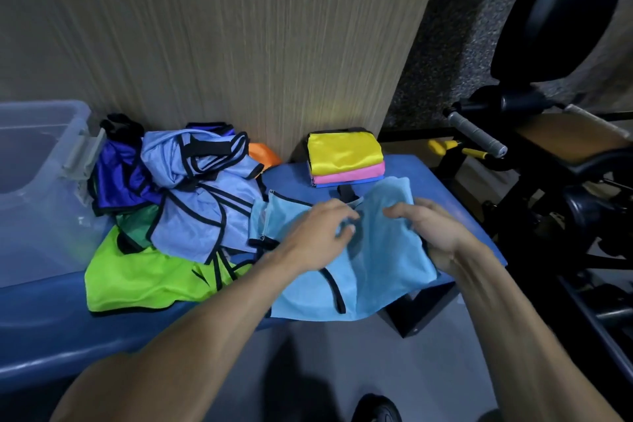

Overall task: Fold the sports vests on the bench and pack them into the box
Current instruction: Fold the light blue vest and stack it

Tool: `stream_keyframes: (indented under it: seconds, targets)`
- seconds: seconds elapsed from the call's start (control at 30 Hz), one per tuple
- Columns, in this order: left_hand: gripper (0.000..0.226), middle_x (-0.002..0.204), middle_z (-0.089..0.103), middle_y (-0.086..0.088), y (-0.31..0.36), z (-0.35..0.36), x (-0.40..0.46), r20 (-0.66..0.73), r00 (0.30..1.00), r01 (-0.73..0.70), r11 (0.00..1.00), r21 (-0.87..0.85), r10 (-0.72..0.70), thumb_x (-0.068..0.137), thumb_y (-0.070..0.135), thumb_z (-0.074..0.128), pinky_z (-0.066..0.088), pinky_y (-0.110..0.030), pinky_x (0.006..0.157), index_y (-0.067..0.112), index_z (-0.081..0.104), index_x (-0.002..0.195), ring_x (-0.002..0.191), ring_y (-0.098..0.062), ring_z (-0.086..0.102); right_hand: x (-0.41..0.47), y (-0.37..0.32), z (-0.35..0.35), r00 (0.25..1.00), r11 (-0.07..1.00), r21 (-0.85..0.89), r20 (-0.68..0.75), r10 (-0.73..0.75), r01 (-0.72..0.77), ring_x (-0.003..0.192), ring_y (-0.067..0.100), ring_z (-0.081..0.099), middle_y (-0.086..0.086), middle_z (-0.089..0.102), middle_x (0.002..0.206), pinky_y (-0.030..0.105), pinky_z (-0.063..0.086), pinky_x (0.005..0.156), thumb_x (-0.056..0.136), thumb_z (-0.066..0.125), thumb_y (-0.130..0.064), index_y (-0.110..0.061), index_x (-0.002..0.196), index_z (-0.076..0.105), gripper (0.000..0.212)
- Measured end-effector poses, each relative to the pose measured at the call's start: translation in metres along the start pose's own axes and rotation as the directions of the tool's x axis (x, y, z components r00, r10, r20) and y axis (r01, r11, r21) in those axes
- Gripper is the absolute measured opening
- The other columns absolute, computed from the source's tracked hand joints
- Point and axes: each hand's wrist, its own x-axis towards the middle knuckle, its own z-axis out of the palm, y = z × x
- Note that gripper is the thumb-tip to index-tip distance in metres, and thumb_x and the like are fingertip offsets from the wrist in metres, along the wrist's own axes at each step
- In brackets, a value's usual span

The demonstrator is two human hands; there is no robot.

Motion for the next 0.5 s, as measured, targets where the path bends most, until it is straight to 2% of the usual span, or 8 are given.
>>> stream_keyframes:
  seconds: [0.07, 0.1, 0.17, 0.2, 0.27, 0.37, 0.43, 0.5]
  targets:
    - [0.017, 0.1, 0.073, 0.007, -0.013, -0.022, 0.003, -0.112, 0.984, 0.119, 0.979, -0.168, -0.139, 0.101, 0.021, 0.057, 0.056, -0.036, 0.085, 0.023, 0.074, 0.106, 0.091, -0.011, 0.068, 0.003, -0.006, 0.022, 0.999, 0.999, -0.029, -0.01, -0.046, 0.046, 0.086, 0.037, 0.069, 0.029, 0.072, 0.104, 0.043, 0.055, 0.077, 0.091, 0.064, -0.007, 0.002, 0.114, 0.068, 0.025]
    - [0.017, 0.09, 0.074, 0.004, -0.018, -0.034, 0.003, -0.099, 0.963, 0.207, 0.923, -0.326, -0.251, 0.101, 0.018, 0.056, 0.058, -0.034, 0.075, 0.02, 0.073, 0.099, 0.079, -0.012, 0.07, 0.005, -0.008, 0.035, 0.998, 0.997, -0.047, -0.008, -0.061, 0.061, 0.082, 0.034, 0.067, 0.028, 0.072, 0.1, 0.042, 0.053, 0.075, 0.089, 0.065, -0.008, 0.001, 0.113, 0.068, 0.026]
    - [0.022, 0.086, 0.073, -0.006, -0.024, -0.059, -0.004, 0.047, 0.902, 0.369, 0.711, -0.599, -0.428, 0.106, 0.025, 0.051, 0.055, -0.03, 0.062, 0.015, 0.069, 0.099, 0.068, -0.017, 0.068, 0.01, -0.012, 0.063, 0.996, 0.989, -0.116, 0.008, -0.089, 0.089, 0.076, 0.028, 0.064, 0.017, 0.07, 0.09, 0.038, 0.052, 0.07, 0.087, 0.066, -0.01, -0.006, 0.111, 0.068, 0.024]
    - [0.029, 0.088, 0.074, -0.011, -0.027, -0.069, -0.009, 0.115, 0.876, 0.419, 0.62, -0.663, -0.469, 0.107, 0.035, 0.049, 0.056, -0.03, 0.06, 0.012, 0.067, 0.102, 0.068, -0.021, 0.069, 0.012, -0.013, 0.078, 0.995, 0.982, -0.162, 0.017, -0.099, 0.101, 0.072, 0.024, 0.064, 0.012, 0.068, 0.087, 0.034, 0.051, 0.066, 0.086, 0.067, -0.011, -0.011, 0.11, 0.067, 0.024]
    - [0.045, 0.091, 0.075, -0.013, -0.035, -0.085, -0.021, 0.189, 0.838, 0.479, 0.521, -0.707, -0.512, 0.104, 0.051, 0.046, 0.06, -0.034, 0.063, 0.011, 0.066, 0.108, 0.071, -0.024, 0.072, 0.017, -0.011, 0.112, 0.992, 0.96, -0.247, 0.05, -0.12, 0.129, 0.072, 0.02, 0.064, 0.004, 0.068, 0.087, 0.03, 0.052, 0.063, 0.084, 0.069, -0.013, -0.017, 0.112, 0.063, 0.029]
    - [0.044, 0.081, 0.075, -0.001, -0.048, -0.089, -0.031, 0.216, 0.813, 0.502, 0.461, -0.732, -0.541, 0.102, 0.056, 0.046, 0.059, -0.032, 0.063, 0.017, 0.068, 0.105, 0.065, -0.015, 0.071, 0.022, 0.002, 0.158, 0.974, 0.901, -0.38, 0.16, -0.158, 0.209, 0.086, 0.024, 0.069, 0.005, 0.07, 0.098, 0.043, 0.059, 0.077, 0.072, 0.068, -0.026, -0.017, 0.115, 0.055, 0.046]
    - [0.039, 0.088, 0.078, -0.001, -0.061, -0.084, -0.031, 0.21, 0.8, 0.522, 0.479, -0.706, -0.562, 0.101, 0.052, 0.053, 0.061, -0.035, 0.072, 0.017, 0.07, 0.105, 0.075, -0.016, 0.074, 0.023, 0.01, 0.175, 0.949, 0.893, -0.385, 0.292, -0.122, 0.233, 0.07, 0.022, 0.063, 0.005, 0.065, 0.085, 0.039, 0.056, 0.061, 0.079, 0.066, -0.021, -0.026, 0.121, 0.044, 0.048]
    - [0.04, 0.102, 0.078, -0.006, -0.073, -0.075, -0.029, 0.152, 0.789, 0.527, 0.528, -0.666, -0.595, 0.09, 0.052, 0.066, 0.059, -0.048, 0.093, 0.018, 0.07, 0.109, 0.096, -0.023, 0.074, 0.021, 0.014, 0.173, 0.918, 0.881, -0.398, 0.387, -0.091, 0.255, 0.061, 0.019, 0.057, 0.003, 0.061, 0.073, 0.032, 0.049, 0.054, 0.089, 0.062, -0.014, -0.04, 0.134, 0.033, 0.06]
